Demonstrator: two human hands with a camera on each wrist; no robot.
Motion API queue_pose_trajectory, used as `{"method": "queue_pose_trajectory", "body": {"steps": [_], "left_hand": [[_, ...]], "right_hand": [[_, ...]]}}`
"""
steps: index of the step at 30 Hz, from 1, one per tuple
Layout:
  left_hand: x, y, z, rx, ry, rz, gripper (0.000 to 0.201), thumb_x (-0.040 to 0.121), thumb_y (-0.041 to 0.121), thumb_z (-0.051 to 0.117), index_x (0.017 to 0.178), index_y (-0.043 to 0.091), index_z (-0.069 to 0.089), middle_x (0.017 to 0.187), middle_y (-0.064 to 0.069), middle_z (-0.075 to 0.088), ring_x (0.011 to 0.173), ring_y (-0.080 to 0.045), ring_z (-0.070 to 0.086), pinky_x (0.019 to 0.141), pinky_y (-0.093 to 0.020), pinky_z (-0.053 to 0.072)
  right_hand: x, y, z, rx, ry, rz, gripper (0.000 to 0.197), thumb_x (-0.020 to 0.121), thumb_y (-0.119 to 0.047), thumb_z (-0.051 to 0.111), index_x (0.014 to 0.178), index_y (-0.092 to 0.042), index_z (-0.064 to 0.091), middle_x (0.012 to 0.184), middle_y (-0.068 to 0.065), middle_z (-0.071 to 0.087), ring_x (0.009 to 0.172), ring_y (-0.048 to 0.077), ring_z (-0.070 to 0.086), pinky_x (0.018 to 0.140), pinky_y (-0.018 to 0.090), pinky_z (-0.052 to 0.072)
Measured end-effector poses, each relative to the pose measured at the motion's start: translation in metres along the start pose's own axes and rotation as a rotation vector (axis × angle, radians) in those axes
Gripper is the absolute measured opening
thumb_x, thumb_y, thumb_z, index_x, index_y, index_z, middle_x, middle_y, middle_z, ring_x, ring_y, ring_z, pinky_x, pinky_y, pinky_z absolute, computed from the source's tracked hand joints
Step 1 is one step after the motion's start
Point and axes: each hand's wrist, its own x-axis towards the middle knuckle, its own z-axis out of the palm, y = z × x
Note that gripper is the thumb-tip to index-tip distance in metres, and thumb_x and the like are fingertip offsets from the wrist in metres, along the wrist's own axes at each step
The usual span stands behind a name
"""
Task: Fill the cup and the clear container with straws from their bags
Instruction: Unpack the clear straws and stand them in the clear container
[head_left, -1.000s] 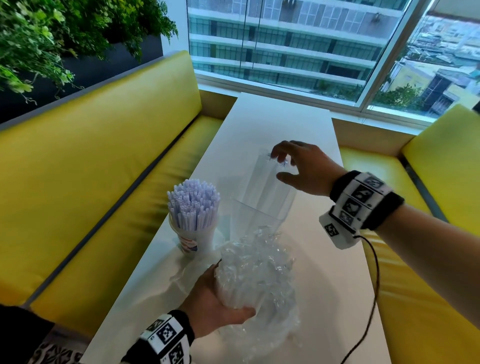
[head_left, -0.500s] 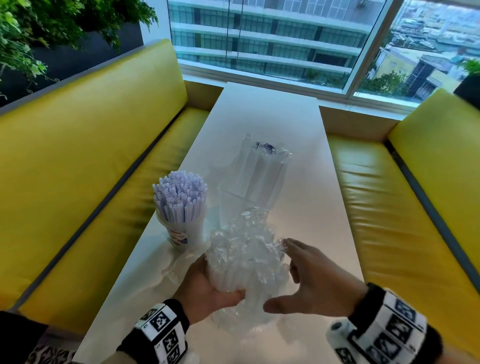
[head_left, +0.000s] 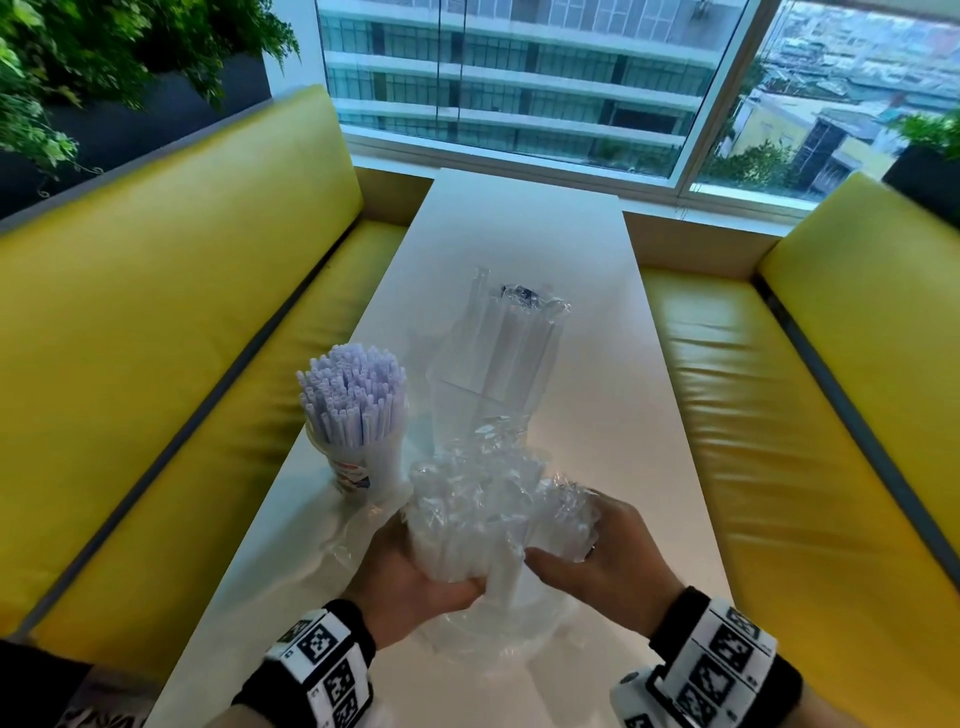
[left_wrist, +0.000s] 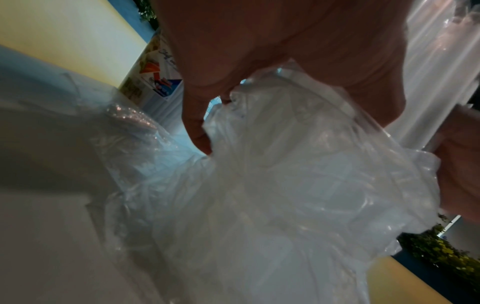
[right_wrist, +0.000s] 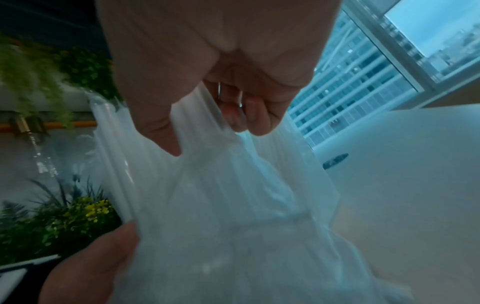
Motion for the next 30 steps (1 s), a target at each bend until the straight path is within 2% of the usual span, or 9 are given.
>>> {"method": "queue_pose_trajectory", "body": {"steps": [3, 5, 8, 13, 15, 19, 22, 27, 30], "left_hand": [[-0.001, 0.003, 0.001, -0.023, -0.011, 0.015, 0.065, 0.049, 0.035, 0.090, 0.108, 0.022, 0.067, 0.106, 0.012, 0.074, 0.102, -0.006, 0.069, 0.086, -0.019, 0.053], [-0.001, 0.001, 0.001, -0.024, 0.000, 0.019, 0.066, 0.050, 0.032, 0.092, 0.110, 0.022, 0.066, 0.108, 0.013, 0.074, 0.103, -0.005, 0.068, 0.087, -0.018, 0.054], [0.000, -0.006, 0.001, -0.008, 0.017, 0.015, 0.071, 0.050, 0.032, 0.093, 0.114, 0.022, 0.063, 0.111, 0.011, 0.073, 0.107, -0.006, 0.067, 0.092, -0.022, 0.054], [0.001, -0.014, 0.000, -0.014, 0.022, -0.028, 0.078, 0.048, 0.034, 0.094, 0.118, 0.023, 0.062, 0.112, 0.010, 0.072, 0.107, -0.007, 0.067, 0.092, -0.029, 0.056], [0.001, -0.015, 0.000, -0.021, 0.028, -0.047, 0.078, 0.047, 0.035, 0.094, 0.117, 0.021, 0.063, 0.110, 0.008, 0.073, 0.104, -0.008, 0.068, 0.091, -0.032, 0.057], [0.002, -0.015, 0.000, -0.038, 0.016, -0.071, 0.079, 0.048, 0.033, 0.095, 0.118, 0.020, 0.062, 0.111, 0.009, 0.073, 0.105, -0.008, 0.068, 0.093, -0.036, 0.057], [0.002, -0.017, -0.001, -0.050, 0.002, -0.092, 0.081, 0.049, 0.035, 0.096, 0.120, 0.021, 0.061, 0.114, 0.008, 0.072, 0.108, -0.010, 0.067, 0.095, -0.040, 0.056], [0.002, -0.015, 0.000, -0.056, -0.005, -0.082, 0.078, 0.050, 0.031, 0.095, 0.120, 0.022, 0.061, 0.115, 0.006, 0.071, 0.109, -0.012, 0.067, 0.095, -0.041, 0.055], [0.003, -0.015, 0.000, -0.057, 0.001, -0.086, 0.082, 0.048, 0.034, 0.095, 0.122, 0.025, 0.059, 0.116, 0.008, 0.071, 0.110, -0.011, 0.066, 0.096, -0.040, 0.055]], "right_hand": [[0.003, -0.005, -0.003, -0.054, 0.054, -0.061, 0.020, 0.069, -0.029, 0.080, 0.080, -0.018, 0.068, 0.072, -0.003, 0.067, 0.059, 0.014, 0.060, 0.055, 0.024, 0.049], [0.007, -0.011, -0.008, -0.034, 0.102, -0.051, 0.022, 0.067, -0.027, 0.081, 0.076, -0.012, 0.067, 0.070, 0.002, 0.068, 0.058, 0.019, 0.060, 0.053, 0.026, 0.050], [0.009, -0.022, -0.014, 0.037, 0.087, -0.027, 0.023, 0.066, -0.026, 0.080, 0.080, -0.011, 0.070, 0.076, 0.004, 0.072, 0.066, 0.022, 0.068, 0.061, 0.037, 0.056], [0.018, -0.035, -0.029, 0.230, 0.036, -0.033, 0.022, 0.070, -0.013, 0.078, 0.092, -0.014, 0.076, 0.093, 0.002, 0.076, 0.088, 0.020, 0.073, 0.079, 0.040, 0.060], [0.023, -0.043, -0.033, 0.243, 0.033, -0.057, 0.019, 0.070, -0.015, 0.079, 0.088, -0.017, 0.078, 0.092, 0.003, 0.077, 0.087, 0.019, 0.074, 0.078, 0.036, 0.060], [0.037, -0.074, -0.057, 0.282, 0.057, -0.168, 0.025, 0.064, -0.030, 0.077, 0.088, -0.024, 0.077, 0.089, -0.007, 0.078, 0.084, 0.008, 0.073, 0.076, 0.019, 0.055], [0.060, -0.106, -0.092, 0.332, 0.142, -0.261, 0.023, 0.060, -0.026, 0.075, 0.081, -0.033, 0.079, 0.083, -0.011, 0.076, 0.082, 0.007, 0.071, 0.079, 0.024, 0.056], [0.115, -0.151, -0.145, 0.502, 0.349, -0.416, 0.028, 0.064, 0.003, 0.066, 0.069, -0.022, 0.077, 0.075, -0.008, 0.073, 0.076, 0.012, 0.065, 0.075, 0.026, 0.049], [0.156, -0.149, -0.148, 0.468, 0.399, -0.377, 0.021, 0.061, -0.004, 0.068, 0.067, -0.022, 0.077, 0.076, -0.008, 0.072, 0.075, 0.014, 0.063, 0.068, 0.026, 0.046]]}}
